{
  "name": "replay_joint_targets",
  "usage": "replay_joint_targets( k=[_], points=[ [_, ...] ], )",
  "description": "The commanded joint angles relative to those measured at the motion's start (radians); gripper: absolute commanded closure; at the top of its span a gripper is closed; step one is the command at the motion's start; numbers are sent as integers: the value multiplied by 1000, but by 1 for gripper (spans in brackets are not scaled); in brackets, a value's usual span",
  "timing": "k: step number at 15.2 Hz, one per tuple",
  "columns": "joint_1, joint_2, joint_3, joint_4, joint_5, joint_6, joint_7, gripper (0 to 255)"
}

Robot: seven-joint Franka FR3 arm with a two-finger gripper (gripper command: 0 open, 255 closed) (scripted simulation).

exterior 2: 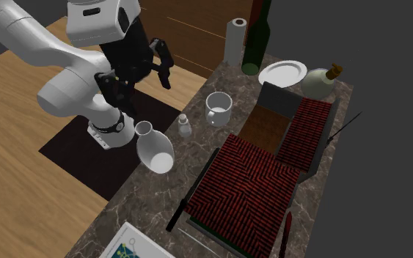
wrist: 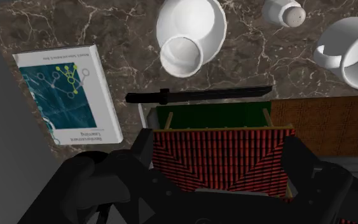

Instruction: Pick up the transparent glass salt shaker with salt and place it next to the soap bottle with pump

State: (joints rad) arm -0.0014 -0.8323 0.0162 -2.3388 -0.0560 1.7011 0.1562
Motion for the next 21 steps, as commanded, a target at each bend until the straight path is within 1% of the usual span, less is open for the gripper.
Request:
replay_joint_targets(
  k=[1, 7, 12, 16, 20, 21],
  points=[
    [0, 0, 0, 0, 0, 0, 0, 0],
    [19, -101, 74, -224, 57, 125, 114, 0],
    [51, -153, 152, -385, 121, 237, 216, 0],
    [90, -165, 229, -495, 185, 339, 305, 0],
    [138, -135, 318, -584, 258, 460, 401, 0],
    [140, -132, 323, -588, 262, 467, 406, 0]
  ],
)
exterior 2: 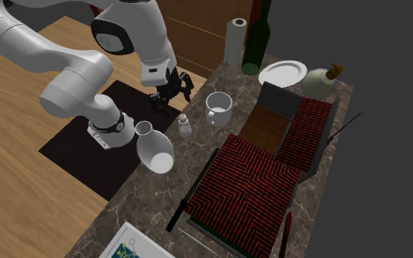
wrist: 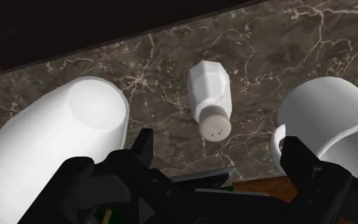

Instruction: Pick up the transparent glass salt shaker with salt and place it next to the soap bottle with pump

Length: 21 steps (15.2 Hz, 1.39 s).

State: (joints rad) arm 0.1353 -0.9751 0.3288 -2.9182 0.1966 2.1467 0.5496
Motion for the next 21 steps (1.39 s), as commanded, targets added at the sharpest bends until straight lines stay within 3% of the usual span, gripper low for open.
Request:
replay_joint_targets(
  k=[1, 7, 15, 16, 21],
  points=[
    [3, 21, 14, -17, 12, 40, 12, 0],
    [-3, 106, 37, -68, 27, 174, 12, 0],
    [-3, 105, 37, -67, 27, 174, 12, 0],
    [-3, 105, 37, -67, 27, 174, 12, 255],
    [-3, 105, 37, -68, 27, 174, 12, 255]
  ],
)
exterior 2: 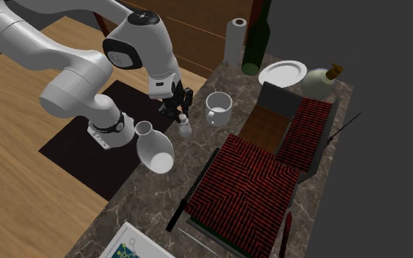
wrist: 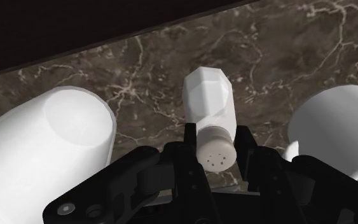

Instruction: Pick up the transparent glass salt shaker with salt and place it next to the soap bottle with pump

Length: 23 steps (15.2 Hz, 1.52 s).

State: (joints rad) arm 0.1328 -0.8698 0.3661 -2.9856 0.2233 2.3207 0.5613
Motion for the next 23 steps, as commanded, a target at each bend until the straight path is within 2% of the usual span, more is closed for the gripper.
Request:
replay_joint_targets(
  k=[1, 4, 23],
  points=[
    [0, 0, 0, 0, 0, 0, 0, 255],
    [0, 0, 0, 0, 0, 0, 0, 255],
    [-29, -103, -69, 209, -59, -308, -20, 255]
  ],
)
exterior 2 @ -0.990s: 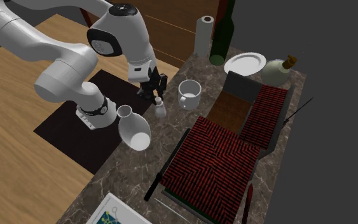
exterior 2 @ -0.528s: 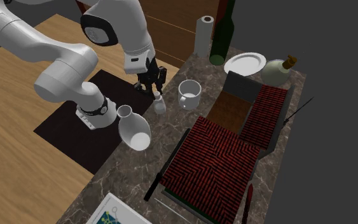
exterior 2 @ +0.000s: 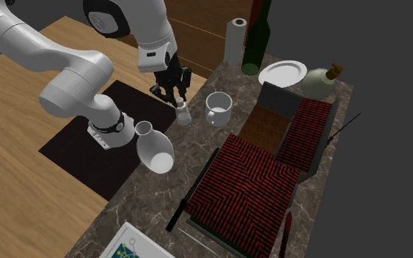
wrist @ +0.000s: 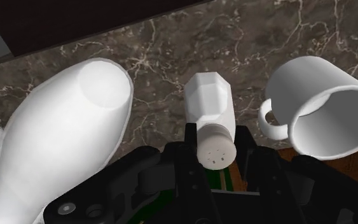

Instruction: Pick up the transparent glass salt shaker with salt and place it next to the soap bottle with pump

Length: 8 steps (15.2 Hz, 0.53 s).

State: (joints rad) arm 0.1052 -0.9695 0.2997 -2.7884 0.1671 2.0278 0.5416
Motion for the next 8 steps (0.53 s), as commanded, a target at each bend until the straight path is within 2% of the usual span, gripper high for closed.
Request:
replay_joint_targets(
  k=[1, 8],
  points=[
    [-3, -4, -6, 25, -5, -29, -1, 255],
    [-14, -4, -25, 118, -23, -121, -7, 255]
  ],
)
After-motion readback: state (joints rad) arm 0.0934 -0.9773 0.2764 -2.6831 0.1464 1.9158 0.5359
